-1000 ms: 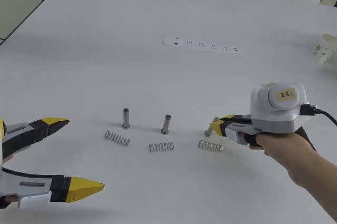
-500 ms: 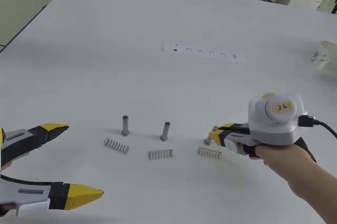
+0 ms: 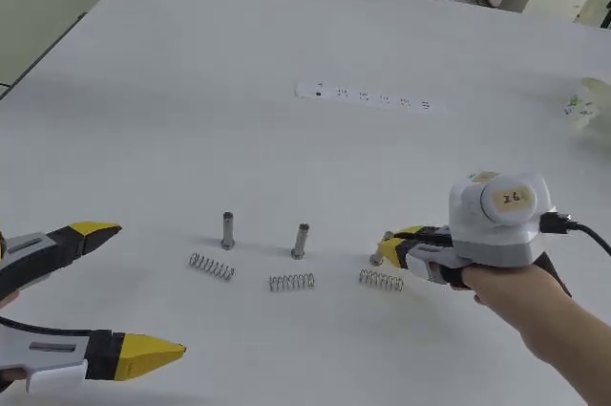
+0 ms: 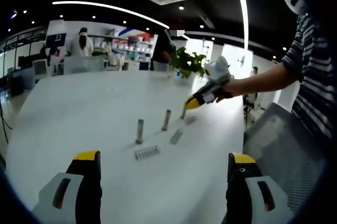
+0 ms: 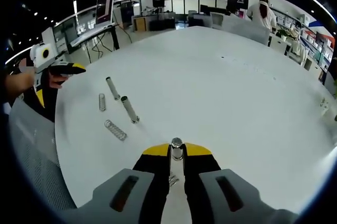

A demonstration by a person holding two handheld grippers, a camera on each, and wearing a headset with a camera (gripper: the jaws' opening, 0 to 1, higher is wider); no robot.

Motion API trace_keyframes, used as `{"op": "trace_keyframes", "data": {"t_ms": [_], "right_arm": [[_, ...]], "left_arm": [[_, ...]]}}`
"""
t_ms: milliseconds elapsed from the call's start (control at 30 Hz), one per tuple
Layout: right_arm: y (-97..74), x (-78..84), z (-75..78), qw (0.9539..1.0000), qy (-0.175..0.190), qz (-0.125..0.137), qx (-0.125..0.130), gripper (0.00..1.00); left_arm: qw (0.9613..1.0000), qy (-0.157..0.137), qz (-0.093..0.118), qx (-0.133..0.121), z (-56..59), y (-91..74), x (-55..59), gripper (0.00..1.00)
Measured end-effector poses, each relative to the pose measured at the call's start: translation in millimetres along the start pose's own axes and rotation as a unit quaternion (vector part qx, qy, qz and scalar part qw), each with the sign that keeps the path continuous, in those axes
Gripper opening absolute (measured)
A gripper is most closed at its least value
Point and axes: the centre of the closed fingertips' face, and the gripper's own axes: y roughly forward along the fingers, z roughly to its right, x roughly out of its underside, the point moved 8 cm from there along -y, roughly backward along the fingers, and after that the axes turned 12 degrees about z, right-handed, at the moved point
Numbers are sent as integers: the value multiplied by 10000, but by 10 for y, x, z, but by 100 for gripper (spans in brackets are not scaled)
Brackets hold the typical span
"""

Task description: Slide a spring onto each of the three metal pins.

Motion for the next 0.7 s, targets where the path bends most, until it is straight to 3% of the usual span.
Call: {"op": "trace_keyframes", "data": {"t_ms": [367,600,700], "right_arm": [[8,-21,-15,9999,41,92,-40,19],[2,-15,-9,9999,84,127,-59,21],[0,-1,-13,9999,-68,119,-56,26]], "left_arm": [[10000,-7,-54,-33,-19,-31,14,97],[10000,-39,-41,-27,-19,-33,13,98],[10000,-25,-46,-18,-19,-27,12,98]]}}
